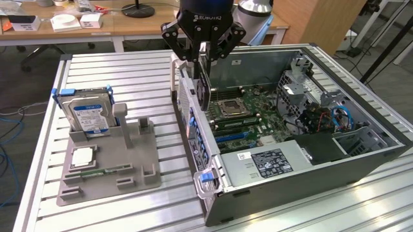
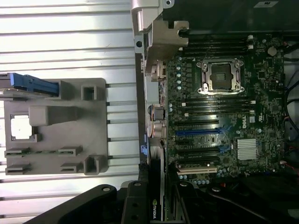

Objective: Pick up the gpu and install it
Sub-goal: 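Pick up the gpu and move the gpu toward the slot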

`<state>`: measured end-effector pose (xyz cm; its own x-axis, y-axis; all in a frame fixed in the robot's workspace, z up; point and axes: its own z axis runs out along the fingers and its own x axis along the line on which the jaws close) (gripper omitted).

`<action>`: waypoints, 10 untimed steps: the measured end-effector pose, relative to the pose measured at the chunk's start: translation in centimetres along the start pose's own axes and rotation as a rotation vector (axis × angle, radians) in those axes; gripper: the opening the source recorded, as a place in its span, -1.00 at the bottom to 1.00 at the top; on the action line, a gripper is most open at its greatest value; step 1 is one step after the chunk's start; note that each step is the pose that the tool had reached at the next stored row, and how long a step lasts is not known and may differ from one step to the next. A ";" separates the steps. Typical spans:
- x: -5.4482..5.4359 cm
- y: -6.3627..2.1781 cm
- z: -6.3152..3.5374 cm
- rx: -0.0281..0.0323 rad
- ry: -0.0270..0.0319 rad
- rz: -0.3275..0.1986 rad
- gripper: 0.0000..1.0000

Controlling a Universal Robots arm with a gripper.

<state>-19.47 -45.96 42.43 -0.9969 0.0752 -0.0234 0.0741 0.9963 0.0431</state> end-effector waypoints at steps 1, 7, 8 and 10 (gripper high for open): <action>-0.1 0.00 0.00 0.0000 0.0000 0.000 -0.47; -0.3 0.03 0.01 0.0001 0.0000 0.000 -0.47; -0.4 0.03 0.01 0.0000 0.0000 0.000 -0.47; -0.5 0.03 0.01 0.0000 0.0000 0.000 -0.47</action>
<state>-19.00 -45.96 42.43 -0.9969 0.0752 -0.0234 0.0741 0.9963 0.0431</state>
